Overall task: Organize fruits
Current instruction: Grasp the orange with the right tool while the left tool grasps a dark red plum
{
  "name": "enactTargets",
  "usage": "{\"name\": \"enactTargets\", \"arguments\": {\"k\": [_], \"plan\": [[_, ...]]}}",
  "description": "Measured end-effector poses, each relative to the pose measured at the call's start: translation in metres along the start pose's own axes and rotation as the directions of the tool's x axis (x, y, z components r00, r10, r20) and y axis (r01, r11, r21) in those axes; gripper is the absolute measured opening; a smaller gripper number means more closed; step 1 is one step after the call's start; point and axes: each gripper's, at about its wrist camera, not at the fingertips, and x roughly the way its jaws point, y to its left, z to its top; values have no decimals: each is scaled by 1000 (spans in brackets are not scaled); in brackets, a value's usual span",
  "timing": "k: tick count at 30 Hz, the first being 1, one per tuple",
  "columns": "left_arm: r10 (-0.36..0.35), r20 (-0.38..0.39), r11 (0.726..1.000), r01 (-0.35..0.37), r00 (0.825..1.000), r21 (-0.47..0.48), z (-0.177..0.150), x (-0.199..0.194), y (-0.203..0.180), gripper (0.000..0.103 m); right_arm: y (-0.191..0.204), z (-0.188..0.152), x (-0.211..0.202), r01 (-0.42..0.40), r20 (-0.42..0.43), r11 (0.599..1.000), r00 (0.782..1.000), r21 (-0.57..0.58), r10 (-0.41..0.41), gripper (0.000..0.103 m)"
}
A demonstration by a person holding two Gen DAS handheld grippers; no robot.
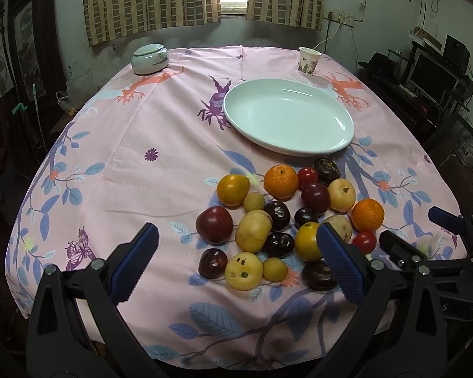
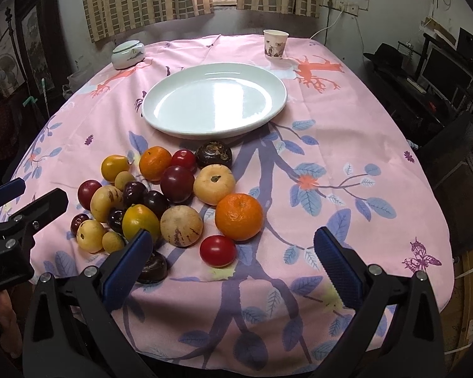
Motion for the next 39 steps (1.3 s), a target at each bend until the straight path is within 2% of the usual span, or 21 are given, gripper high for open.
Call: {"name": "enactTargets", "arguments": {"k": [3,6,9,11,12,15,17,19,23,27,30,31,32,36,39], "plan": [[0,-8,1000,0,1000,-30,-7,7,14,101,-6,-8,0,33,24,999,999,-26,-32,102],[-1,-42,998,-1,999,-55,-15,18,26,101,-10,-13,10,80,10,995,997,-61,-80,102],[10,-78,999,-14,997,-50,-23,28,30,101,-13,-12,19,71,22,996,997,-60,-70,100],[-10,-91,999,5,996,-54,-28,31,34,101,-13,-8,32,56,-3,996,998,-63,-56,87],[-5,-89,999,0,996,-55,-29,31,37,101,-14,-6,40,40,-29,997,999,-63,-41,76],[31,-82,998,-36,996,-60,-31,31,46,101,-21,-1,55,-54,-59,999,997,0,54,74],[35,-91,996,-42,995,-80,-33,32,55,101,-26,5,70,-107,-95,993,989,53,112,67],[17,-104,995,-27,994,-95,-36,33,62,101,-33,9,85,-187,-124,972,971,141,205,46],[-5,-125,997,-6,992,-82,-44,34,63,101,-31,11,72,-205,-105,967,969,154,222,45],[5,-155,998,-14,988,-56,-50,44,61,101,-30,7,38,-139,-28,983,989,121,144,45],[5,-162,999,-14,987,-49,-51,54,63,94,-37,4,31,-167,-37,976,984,142,173,45],[18,-169,999,-25,985,-38,-52,57,64,86,-38,2,30,-180,-46,972,981,152,189,45],[10,-177,999,-18,984,-41,-52,59,68,84,-40,1,31,-187,-51,970,979,158,198,45],[-52,-195,998,44,980,-42,-52,68,70,86,-39,-3,28,-215,-61,961,972,175,229,45],[-14,-180,1000,17,983,16,-52,76,50,82,-35,-4,25,-233,-58,957,967,176,246,45]]}}
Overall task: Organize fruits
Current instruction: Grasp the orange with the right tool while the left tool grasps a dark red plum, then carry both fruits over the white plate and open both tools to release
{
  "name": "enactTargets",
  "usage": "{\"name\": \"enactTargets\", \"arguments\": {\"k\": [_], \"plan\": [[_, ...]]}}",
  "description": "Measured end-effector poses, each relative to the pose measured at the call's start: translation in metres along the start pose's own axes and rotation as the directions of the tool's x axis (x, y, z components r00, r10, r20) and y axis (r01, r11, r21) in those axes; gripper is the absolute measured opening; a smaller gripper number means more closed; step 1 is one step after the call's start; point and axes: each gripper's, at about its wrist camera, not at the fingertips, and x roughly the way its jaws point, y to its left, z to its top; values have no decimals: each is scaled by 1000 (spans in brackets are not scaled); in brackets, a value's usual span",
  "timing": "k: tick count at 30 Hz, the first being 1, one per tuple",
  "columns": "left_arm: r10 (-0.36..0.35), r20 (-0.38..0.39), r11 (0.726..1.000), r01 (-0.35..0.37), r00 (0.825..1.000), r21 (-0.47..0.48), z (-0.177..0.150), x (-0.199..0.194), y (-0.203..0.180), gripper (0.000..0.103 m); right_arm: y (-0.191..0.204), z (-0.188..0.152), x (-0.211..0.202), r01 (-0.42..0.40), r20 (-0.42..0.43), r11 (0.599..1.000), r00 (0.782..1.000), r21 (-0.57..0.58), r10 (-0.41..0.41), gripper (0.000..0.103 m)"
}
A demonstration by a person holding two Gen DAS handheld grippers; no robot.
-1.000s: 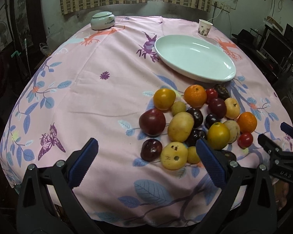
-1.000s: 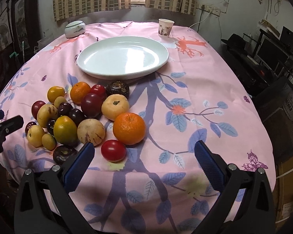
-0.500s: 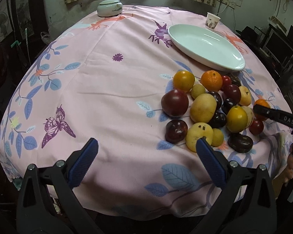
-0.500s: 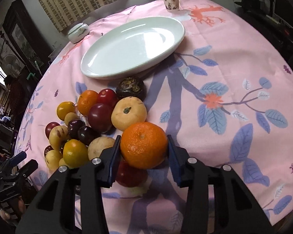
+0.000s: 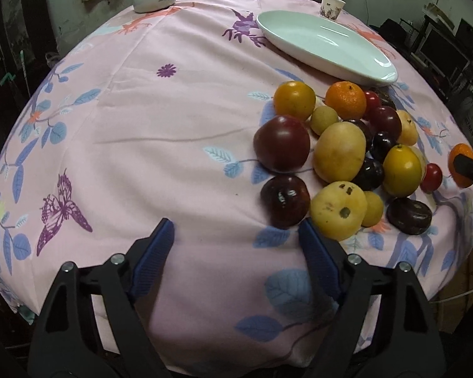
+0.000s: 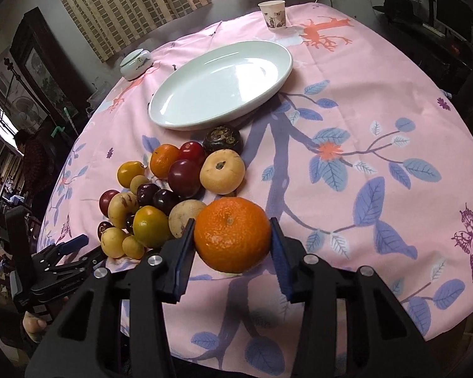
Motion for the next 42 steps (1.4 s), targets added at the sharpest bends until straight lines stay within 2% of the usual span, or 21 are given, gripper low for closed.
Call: {"name": "enactTargets", "arguments": {"k": [1,3,4,5,6,7,14,19,22,26,30,32,35,38,42], "plan": [[14,16,1000,-14,1000,15,1,2,-6,82,1,-1,-1,-1,1,1000,1000,-3,1,45],[-2,38,1000,1,999,11,4,3,-10,73,3,-1,-3,-1,4,1000,1000,-8,1,45],[-14,45,1000,14,999,14,6,2,-12,62,4,-1,-4,0,7,1000,1000,-9,0,45],[-37,52,999,36,998,15,7,0,-13,43,4,-1,-5,2,10,1000,1000,-12,-2,45],[-69,56,998,69,996,13,7,-2,-14,33,6,-1,-6,5,14,1000,1000,-17,-5,45],[-78,54,997,77,995,11,7,-3,-16,30,7,-1,-8,7,20,1000,1000,-24,-6,45],[-120,117,993,120,986,7,9,-30,-16,30,16,-1,-10,-4,28,998,1000,-57,5,45],[-162,153,986,155,975,52,26,-54,-28,30,21,8,-2,-24,19,997,999,-77,26,45],[-178,153,982,167,972,85,52,-57,-40,30,26,23,1,-35,27,992,999,-118,39,45],[-179,162,980,162,970,114,111,-49,-53,30,27,63,12,-35,37,985,998,-168,42,45],[-186,151,977,166,971,135,190,-21,-68,30,25,129,39,0,57,978,998,-206,12,45],[-173,123,979,156,977,135,227,5,-76,30,26,160,61,23,67,968,998,-250,-6,45],[-171,64,981,163,983,107,272,51,-83,31,22,200,107,16,2,963,1000,-271,-16,45],[-178,-14,982,178,984,68,300,97,-86,31,18,227,149,0,-68,962,998,-274,-20,45],[-187,-61,981,189,980,33,314,133,-88,31,16,247,179,-6,-107,960,994,-279,-25,45]]}}
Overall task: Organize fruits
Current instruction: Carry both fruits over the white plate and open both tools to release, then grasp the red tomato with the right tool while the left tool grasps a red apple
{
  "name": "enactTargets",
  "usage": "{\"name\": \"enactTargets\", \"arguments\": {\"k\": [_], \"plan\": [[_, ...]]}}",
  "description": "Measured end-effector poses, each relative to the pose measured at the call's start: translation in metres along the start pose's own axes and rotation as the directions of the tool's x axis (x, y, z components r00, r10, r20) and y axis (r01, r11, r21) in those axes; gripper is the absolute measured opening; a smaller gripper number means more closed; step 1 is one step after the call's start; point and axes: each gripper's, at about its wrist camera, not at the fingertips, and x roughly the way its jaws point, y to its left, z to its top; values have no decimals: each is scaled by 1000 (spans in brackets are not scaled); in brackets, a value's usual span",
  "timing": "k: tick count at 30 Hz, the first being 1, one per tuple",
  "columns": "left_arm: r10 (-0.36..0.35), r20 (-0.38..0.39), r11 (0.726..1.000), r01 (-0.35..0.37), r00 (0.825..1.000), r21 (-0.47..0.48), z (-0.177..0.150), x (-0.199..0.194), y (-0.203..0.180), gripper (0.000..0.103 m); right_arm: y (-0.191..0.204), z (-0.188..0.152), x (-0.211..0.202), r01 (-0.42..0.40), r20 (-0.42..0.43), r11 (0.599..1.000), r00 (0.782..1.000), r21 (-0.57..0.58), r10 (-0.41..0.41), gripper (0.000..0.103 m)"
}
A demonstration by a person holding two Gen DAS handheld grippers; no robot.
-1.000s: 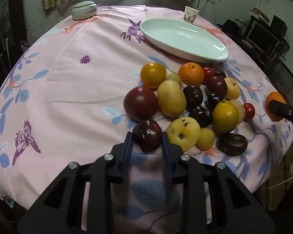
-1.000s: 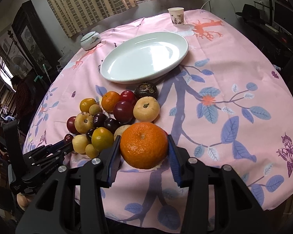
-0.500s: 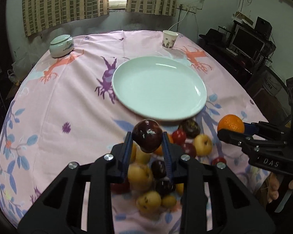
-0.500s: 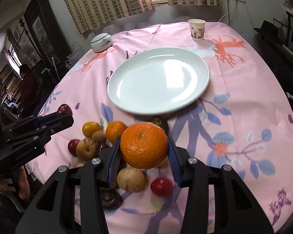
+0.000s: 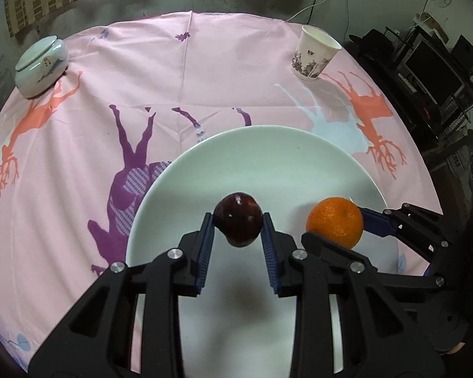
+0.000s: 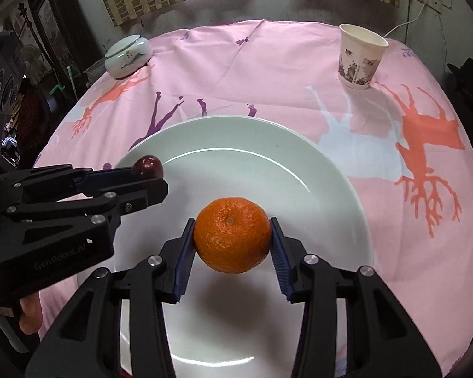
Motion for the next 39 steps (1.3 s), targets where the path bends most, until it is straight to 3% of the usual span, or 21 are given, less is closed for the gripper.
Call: {"name": "enactTargets", "arguments": {"k": [6,8,10,11,12,15,17,18,23,29,32,36,39], "plan": [[0,-9,1000,-1,1000,-11,8,10,2,33,-3,7,12,20,-31,1000,999,1,-20,46],[-13,8,1000,14,1000,-19,5,-2,4,56,-1,4,7,39,-34,999,999,-8,-40,51],[-32,67,999,35,997,-33,0,-26,7,64,1,-3,-13,57,27,998,998,-9,-57,85],[-40,89,998,44,995,-41,-2,-37,9,73,3,-5,-27,67,73,998,995,-11,-66,92],[-47,105,997,52,993,-52,-5,-49,10,75,6,-7,-39,81,111,997,991,-10,-80,97],[-73,157,995,82,985,-52,-28,-88,9,79,15,-18,-77,78,166,997,983,1,-77,97],[-42,215,998,50,976,-29,-55,-118,8,91,23,-35,-103,100,187,995,977,-3,-98,98],[-15,240,999,22,971,-25,-70,-132,8,92,27,-46,-113,113,196,994,974,-7,-110,100],[67,295,997,-77,953,22,-168,-171,11,97,53,-130,-147,132,173,991,977,-23,-126,102],[93,291,996,-85,952,-39,-262,-171,20,97,86,-234,-153,162,161,986,974,-24,-157,102],[95,279,995,-88,956,-37,-283,-171,20,97,94,-255,-156,210,174,978,963,8,-208,102],[152,293,988,-147,944,-40,-292,-178,27,97,92,-260,-156,237,160,971,958,23,-238,102],[133,285,990,-115,949,-78,-296,-181,37,97,87,-260,-154,245,151,969,957,44,-248,102]]}}
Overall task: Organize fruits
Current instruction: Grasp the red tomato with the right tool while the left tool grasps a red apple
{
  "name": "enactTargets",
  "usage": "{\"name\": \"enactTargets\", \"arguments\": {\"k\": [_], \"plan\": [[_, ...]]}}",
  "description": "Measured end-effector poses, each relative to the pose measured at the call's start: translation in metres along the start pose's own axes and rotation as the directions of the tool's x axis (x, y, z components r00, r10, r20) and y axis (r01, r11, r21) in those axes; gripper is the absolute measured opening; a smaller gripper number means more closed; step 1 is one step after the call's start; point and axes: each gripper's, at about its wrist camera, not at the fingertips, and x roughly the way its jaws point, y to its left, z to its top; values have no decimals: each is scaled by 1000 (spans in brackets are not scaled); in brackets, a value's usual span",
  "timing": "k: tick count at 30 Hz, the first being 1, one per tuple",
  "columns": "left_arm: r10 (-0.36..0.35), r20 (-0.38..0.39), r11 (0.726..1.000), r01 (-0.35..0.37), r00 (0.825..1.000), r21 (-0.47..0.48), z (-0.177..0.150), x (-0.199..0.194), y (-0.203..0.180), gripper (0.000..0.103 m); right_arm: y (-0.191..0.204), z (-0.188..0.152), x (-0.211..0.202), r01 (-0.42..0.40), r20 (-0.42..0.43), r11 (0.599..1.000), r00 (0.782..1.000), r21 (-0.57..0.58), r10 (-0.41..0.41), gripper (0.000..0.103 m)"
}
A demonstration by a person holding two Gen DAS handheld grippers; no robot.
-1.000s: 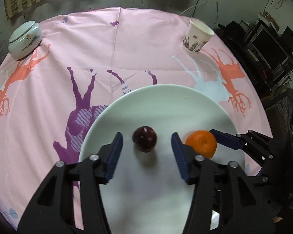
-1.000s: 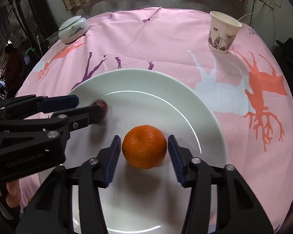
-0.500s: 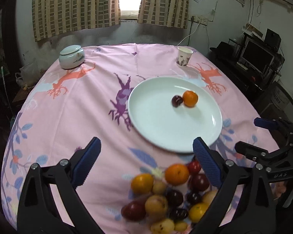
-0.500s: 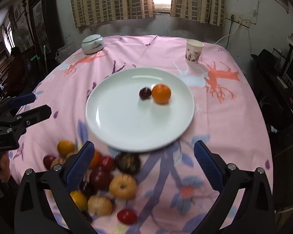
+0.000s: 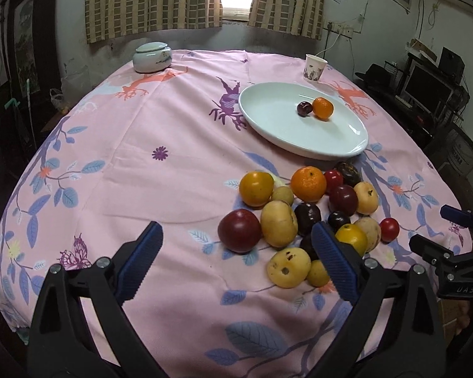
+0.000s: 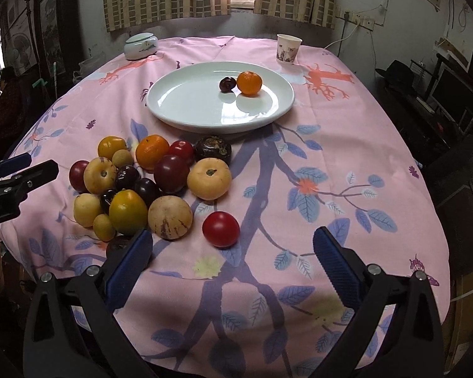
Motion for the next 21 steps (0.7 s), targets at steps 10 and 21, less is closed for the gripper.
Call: {"name": "enactTargets", "arguments": {"k": [10,21], "plan": [[26,-33,1000,-26,999,-8,-1,7,11,97,-6,-6,25,26,-33,1000,999,12,-26,91],[42,-79,999,-43,996,-8,-7,18,22,97,6,-6,56,-81,-103,997,991,-6,80,29]]}}
